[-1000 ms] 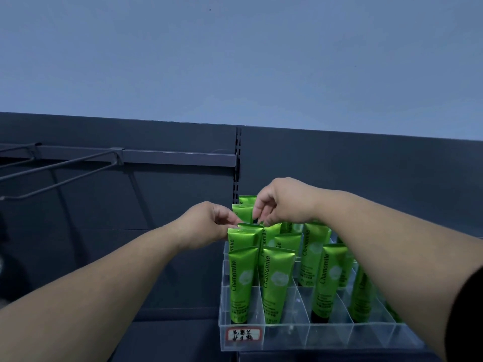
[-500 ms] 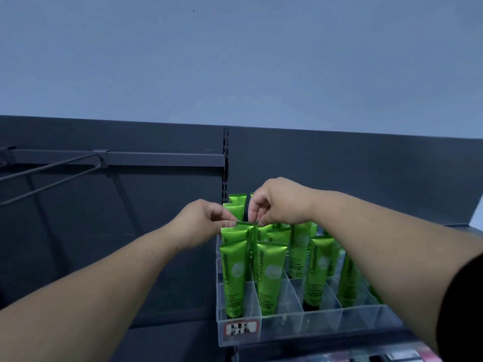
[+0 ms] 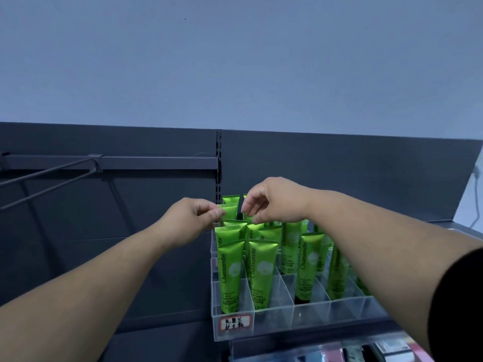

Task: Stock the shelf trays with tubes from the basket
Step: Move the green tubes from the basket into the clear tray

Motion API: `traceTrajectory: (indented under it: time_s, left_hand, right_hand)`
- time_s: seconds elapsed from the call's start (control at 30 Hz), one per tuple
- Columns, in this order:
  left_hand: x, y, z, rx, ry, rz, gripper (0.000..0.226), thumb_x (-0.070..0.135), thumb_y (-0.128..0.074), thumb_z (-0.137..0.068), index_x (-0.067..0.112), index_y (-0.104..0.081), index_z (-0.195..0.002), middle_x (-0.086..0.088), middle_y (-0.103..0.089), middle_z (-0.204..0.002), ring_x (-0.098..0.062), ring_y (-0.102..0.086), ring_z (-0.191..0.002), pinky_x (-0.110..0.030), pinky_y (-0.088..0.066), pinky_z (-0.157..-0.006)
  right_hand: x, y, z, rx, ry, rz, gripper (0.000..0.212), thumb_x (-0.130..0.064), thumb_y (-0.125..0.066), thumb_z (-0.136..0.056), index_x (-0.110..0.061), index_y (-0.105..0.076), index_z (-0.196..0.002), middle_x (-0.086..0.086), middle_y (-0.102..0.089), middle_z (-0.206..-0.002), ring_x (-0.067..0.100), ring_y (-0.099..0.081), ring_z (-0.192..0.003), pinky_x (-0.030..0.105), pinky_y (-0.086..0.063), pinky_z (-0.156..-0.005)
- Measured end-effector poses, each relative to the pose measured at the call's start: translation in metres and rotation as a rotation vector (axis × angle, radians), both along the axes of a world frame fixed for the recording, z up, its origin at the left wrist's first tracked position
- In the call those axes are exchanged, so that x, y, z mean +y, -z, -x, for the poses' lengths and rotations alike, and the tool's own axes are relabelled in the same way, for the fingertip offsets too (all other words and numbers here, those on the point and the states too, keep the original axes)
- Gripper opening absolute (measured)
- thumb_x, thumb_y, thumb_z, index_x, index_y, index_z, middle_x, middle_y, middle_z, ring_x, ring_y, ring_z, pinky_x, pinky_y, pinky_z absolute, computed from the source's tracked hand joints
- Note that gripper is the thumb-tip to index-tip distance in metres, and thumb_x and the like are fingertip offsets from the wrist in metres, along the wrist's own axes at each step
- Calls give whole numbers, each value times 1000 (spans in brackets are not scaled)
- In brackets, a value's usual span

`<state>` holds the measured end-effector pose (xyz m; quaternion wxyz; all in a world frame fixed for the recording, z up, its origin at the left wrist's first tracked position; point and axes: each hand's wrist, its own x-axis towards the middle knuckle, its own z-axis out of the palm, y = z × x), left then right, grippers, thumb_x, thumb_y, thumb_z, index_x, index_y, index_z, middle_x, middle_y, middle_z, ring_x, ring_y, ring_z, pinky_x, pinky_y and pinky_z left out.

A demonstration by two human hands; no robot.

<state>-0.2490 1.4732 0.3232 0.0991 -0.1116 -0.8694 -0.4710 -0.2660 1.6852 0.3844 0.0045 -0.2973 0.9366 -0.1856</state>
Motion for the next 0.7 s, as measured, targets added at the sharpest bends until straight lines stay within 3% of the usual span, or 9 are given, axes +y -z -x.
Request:
traceTrajectory:
  time_s: [0.1, 0.13, 0.23, 0.33, 0.53, 0.7]
  left_hand:
    - [10, -15, -12, 111, -103, 105, 18, 37, -55, -94, 30, -71, -94, 13, -68, -77, 2, -61, -71, -20, -45, -64]
    - [17, -21, -16, 148, -133, 150, 18, 39, -54, -94, 31, -70, -98, 15, -69, -84, 1, -62, -79, -19, -42, -65]
    - [47, -32, -28, 268, -175, 293, 31, 39, -50, -96, 29, -61, -122, 11, -62, -121, -8, -54, -115, -20, -39, -88]
    - [91, -35, -40, 376, -166, 466, 47, 44, -45, -96, 26, -45, -140, 6, -42, -146, -12, -37, -134, -27, -28, -108]
    - [208, -27, -80, 449, -176, 696, 61, 54, -30, -96, 27, -21, -150, 1, -17, -158, -18, -13, -145, -38, -10, -118]
    - [324, -5, -130, 435, -68, 729, 64, 58, -24, -96, 29, -10, -152, 3, -3, -160, -18, -1, -147, -38, -1, -118]
  right_hand:
    - [13, -5, -10, 97, 37, -18, 25, -24, -73, -84, -28, -68, -108, -11, -70, -104, 5, -64, -94, 26, -50, -92]
    - [19, -7, -15, 130, 53, -34, 27, -29, -71, -85, -29, -67, -112, -12, -68, -109, 4, -62, -98, 26, -49, -94]
    - [45, -10, -32, 234, 108, -88, 41, -44, -63, -89, -32, -57, -127, -14, -60, -129, 6, -54, -117, 23, -39, -99]
    - [82, -8, -57, 277, 191, -92, 54, -55, -54, -90, -36, -44, -139, -14, -45, -145, 12, -42, -132, 31, -34, -109]
    - [193, 11, -122, 297, 365, -99, 61, -57, -45, -93, -32, -32, -147, -5, -28, -156, 13, -24, -144, 36, -23, -117]
    - [299, 38, -197, 264, 540, -119, 62, -58, -43, -94, -32, -30, -148, -4, -21, -159, 15, -20, -145, 34, -17, -117]
